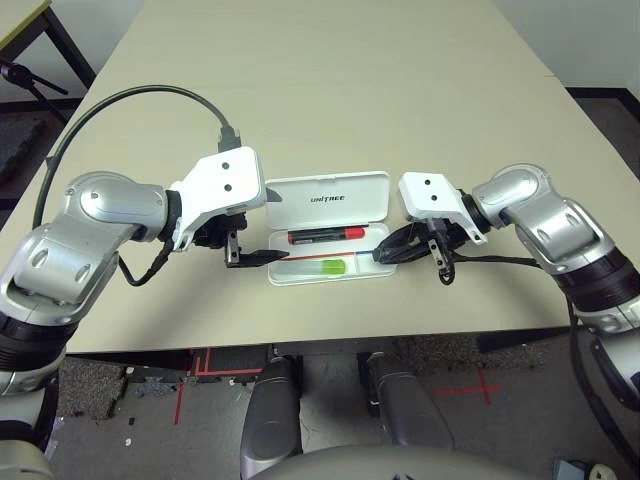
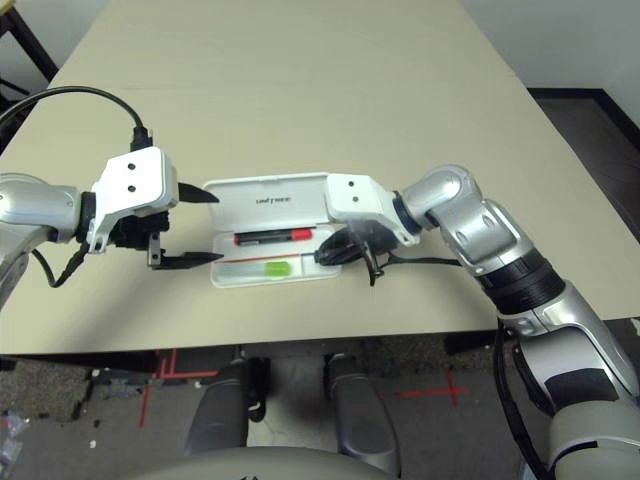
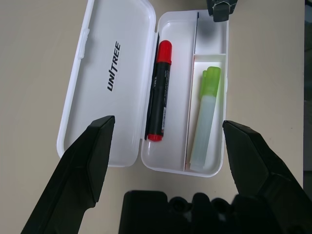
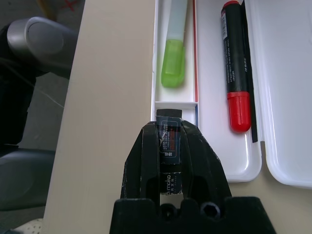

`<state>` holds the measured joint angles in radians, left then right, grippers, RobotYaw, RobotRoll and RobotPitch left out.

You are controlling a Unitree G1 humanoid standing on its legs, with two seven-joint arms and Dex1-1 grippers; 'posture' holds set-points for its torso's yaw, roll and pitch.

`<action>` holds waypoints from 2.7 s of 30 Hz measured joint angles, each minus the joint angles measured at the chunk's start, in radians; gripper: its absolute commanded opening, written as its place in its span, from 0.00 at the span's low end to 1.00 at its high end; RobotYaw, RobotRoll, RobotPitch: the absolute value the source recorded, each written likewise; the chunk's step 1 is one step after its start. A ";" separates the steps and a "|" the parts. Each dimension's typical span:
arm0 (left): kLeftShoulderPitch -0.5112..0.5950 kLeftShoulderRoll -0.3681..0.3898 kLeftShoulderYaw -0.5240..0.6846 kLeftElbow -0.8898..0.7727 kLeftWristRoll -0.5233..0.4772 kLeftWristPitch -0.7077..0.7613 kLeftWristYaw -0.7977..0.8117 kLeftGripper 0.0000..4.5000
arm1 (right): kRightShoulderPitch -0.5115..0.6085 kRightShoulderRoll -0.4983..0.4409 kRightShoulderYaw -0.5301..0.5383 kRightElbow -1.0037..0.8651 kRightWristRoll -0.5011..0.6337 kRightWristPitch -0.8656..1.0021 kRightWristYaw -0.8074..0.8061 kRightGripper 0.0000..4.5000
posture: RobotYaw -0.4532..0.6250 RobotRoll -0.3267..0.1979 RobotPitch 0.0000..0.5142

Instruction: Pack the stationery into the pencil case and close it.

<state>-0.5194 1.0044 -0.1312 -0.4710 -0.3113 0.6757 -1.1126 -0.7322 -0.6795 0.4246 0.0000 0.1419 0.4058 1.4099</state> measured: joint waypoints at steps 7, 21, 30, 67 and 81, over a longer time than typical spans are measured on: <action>0.002 0.000 0.000 -0.015 0.000 0.006 0.000 1.00 | 0.000 0.029 0.007 0.008 -0.027 -0.018 -0.011 0.39 | 0.39 0.62 0.36; 0.012 0.001 0.000 -0.021 0.000 0.010 0.001 1.00 | 0.000 -0.018 -0.036 0.010 0.010 0.036 0.008 0.99 | 0.39 0.62 0.36; 0.050 0.036 0.010 -0.004 0.001 0.007 0.001 1.00 | 0.032 -0.219 -0.226 0.007 0.176 0.223 0.093 0.99 | 0.38 0.62 0.36; -0.055 -0.190 -0.004 0.584 0.332 -0.467 0.211 0.00 | 0.098 -0.337 -0.359 -0.058 0.317 0.333 0.039 1.00 | 0.35 0.62 0.33; -0.054 -0.322 0.012 0.519 0.216 -0.482 0.161 0.00 | 0.091 -0.327 -0.355 -0.071 0.317 0.330 0.024 1.00 | 0.35 0.62 0.33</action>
<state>-0.5738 0.6820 -0.1193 0.0483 -0.0951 0.1937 -0.9516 -0.6415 -1.0065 0.0692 -0.0710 0.4589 0.7360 1.4340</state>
